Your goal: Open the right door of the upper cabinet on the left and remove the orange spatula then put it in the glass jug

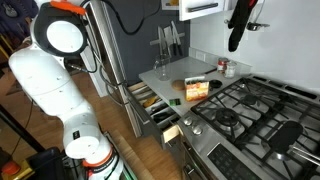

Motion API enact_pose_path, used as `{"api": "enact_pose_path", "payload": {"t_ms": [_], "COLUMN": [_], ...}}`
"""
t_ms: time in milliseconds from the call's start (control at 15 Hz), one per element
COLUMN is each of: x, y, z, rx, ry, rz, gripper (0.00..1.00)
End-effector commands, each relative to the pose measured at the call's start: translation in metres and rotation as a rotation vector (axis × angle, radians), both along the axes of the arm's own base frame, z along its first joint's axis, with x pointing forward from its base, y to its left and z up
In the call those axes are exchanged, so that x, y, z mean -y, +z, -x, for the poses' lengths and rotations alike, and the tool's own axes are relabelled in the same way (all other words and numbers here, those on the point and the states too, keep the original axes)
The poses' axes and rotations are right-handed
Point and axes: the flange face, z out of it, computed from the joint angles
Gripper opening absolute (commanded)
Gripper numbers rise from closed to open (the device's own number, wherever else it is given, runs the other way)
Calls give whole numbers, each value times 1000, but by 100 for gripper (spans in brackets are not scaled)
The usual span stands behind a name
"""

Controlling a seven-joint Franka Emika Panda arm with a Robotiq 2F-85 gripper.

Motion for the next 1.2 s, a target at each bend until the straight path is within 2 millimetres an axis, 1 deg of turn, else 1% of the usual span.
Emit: {"api": "enact_pose_path", "payload": {"t_ms": [0, 200, 400, 467, 600, 867, 933, 1133], "x": [-19, -38, -55, -49, -56, -57, -57, -81], "y": [-23, -40, -54, -46, -52, -53, -53, -77], "z": [16, 18, 14, 9, 8, 8, 8, -1], "rx": [-82, -144, -171, -150, -157, -158, -157, -264], "ry": [105, 179, 238, 206, 229, 235, 235, 306], "rz": [54, 119, 173, 138, 151, 155, 155, 254], "gripper": [3, 3, 3, 12, 12, 12, 3, 3]}}
